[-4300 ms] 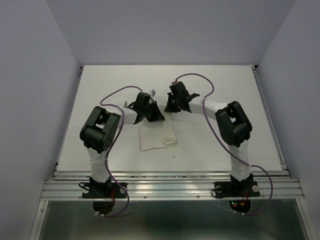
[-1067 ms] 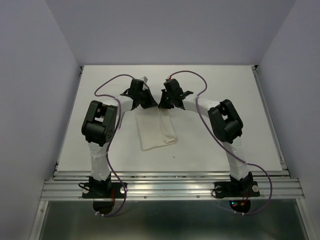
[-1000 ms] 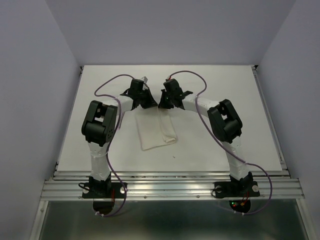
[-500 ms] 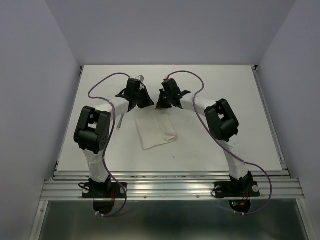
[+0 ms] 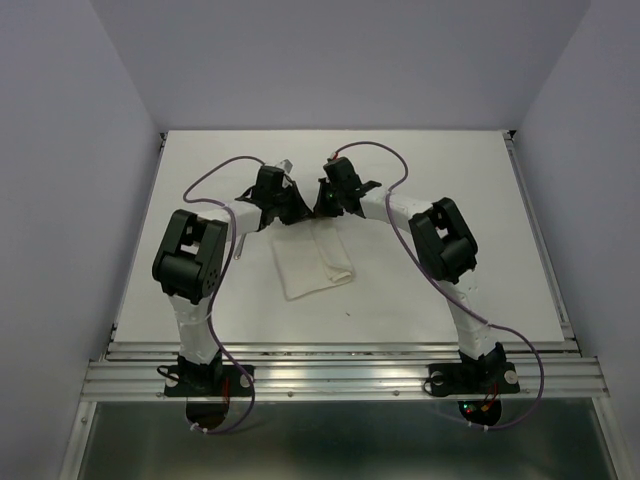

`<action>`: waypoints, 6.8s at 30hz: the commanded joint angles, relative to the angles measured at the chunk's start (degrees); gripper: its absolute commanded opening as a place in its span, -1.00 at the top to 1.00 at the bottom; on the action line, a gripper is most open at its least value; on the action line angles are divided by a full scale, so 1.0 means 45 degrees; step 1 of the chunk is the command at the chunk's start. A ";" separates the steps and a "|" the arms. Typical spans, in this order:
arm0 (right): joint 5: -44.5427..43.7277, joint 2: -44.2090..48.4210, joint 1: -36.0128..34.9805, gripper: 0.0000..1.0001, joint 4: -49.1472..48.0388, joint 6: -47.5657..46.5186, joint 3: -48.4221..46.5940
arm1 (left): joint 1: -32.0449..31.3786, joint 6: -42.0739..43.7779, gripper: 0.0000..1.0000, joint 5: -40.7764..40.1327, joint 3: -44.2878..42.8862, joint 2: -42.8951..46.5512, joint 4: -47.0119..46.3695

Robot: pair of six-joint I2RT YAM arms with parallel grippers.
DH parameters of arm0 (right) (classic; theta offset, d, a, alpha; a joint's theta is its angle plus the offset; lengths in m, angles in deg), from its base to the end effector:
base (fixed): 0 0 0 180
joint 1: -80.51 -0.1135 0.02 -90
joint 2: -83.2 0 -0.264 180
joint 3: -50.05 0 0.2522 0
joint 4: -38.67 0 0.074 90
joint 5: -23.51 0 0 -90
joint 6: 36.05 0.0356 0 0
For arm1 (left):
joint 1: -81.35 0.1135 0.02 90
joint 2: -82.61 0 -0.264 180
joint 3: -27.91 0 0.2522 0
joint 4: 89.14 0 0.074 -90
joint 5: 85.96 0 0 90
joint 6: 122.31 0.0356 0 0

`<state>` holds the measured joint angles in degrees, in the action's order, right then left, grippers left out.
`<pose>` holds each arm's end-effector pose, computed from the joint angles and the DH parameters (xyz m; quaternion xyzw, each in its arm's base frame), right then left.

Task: Fold the napkin into a case and place the utensils inside
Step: Fold the lower triangle-folded napkin at the center of the board.

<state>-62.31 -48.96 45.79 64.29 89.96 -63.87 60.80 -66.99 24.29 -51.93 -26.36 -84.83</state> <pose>0.4224 0.2958 0.1544 -0.0039 0.9195 0.2540 0.2999 0.3850 -0.1575 0.1812 -0.0240 0.8706 -0.3534 0.3415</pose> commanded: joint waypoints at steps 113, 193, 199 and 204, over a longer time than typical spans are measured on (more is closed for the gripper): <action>-0.4622 0.9959 -0.2930 0.78 -0.0211 -0.2219 1.0096 | -0.0412 -0.2099 1.00 0.0343 0.2771 0.0641 -0.2040; -0.2514 0.7315 -0.0995 0.68 -0.1034 -0.2026 0.6980 | -0.0295 -0.0713 1.00 0.0422 -0.0509 -0.1488 -0.0146; -0.2005 0.9249 -0.1424 0.70 -0.0799 -0.1304 0.9910 | -0.0256 -0.0498 1.00 0.0363 -0.0822 -0.1586 0.0108; -0.1731 0.9895 -0.2185 0.71 -0.0916 -0.0503 1.1513 | -0.0256 -0.0419 1.00 0.0344 -0.1037 -0.1625 0.0245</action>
<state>-71.99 -7.36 38.91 61.03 84.67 -15.50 59.62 -70.86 26.54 -54.36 -33.39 -85.53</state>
